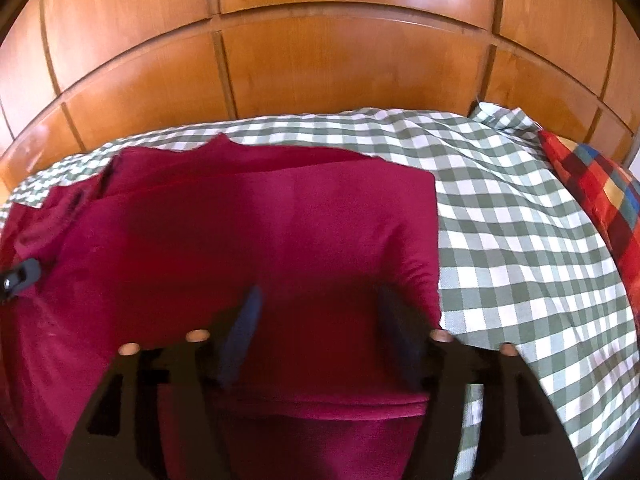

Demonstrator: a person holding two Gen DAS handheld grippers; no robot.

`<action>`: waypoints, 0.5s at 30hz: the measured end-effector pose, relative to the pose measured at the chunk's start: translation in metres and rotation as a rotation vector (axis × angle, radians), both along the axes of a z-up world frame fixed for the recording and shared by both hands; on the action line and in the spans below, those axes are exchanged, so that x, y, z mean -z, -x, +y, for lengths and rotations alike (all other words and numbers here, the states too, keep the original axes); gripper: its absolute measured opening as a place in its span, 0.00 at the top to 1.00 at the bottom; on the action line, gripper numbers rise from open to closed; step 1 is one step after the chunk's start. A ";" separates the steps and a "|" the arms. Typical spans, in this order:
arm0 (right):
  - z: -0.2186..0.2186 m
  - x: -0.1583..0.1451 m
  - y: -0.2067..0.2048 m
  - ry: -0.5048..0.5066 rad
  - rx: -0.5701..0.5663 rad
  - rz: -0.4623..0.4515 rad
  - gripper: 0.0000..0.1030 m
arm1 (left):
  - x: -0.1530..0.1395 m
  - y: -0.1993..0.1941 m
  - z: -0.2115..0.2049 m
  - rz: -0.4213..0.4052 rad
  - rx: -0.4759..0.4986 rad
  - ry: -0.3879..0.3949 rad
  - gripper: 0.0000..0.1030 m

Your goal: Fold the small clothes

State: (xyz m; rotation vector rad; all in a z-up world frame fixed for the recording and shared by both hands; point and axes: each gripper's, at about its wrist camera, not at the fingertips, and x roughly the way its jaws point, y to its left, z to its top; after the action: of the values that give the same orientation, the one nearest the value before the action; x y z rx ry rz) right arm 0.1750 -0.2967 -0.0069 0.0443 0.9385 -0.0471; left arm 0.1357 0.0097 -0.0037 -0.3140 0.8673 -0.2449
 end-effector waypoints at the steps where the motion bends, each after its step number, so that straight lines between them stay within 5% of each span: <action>1: 0.003 -0.008 0.001 -0.041 -0.007 -0.009 0.34 | -0.005 0.009 0.004 -0.022 -0.004 -0.010 0.51; 5: 0.031 -0.030 -0.003 -0.279 -0.118 -0.015 0.34 | -0.007 0.030 0.015 -0.042 0.002 -0.023 0.51; 10: 0.090 -0.019 -0.027 -0.531 -0.249 0.113 0.35 | 0.007 0.053 0.032 -0.024 -0.032 -0.046 0.52; 15: 0.148 -0.002 -0.045 -0.456 -0.317 0.202 0.79 | 0.022 0.050 0.060 0.024 -0.127 -0.001 0.52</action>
State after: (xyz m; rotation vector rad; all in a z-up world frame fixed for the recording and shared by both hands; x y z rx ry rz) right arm 0.2200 -0.1490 -0.0052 0.3165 1.1336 0.4646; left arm 0.0854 0.0692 -0.0255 -0.3698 0.8672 -0.1229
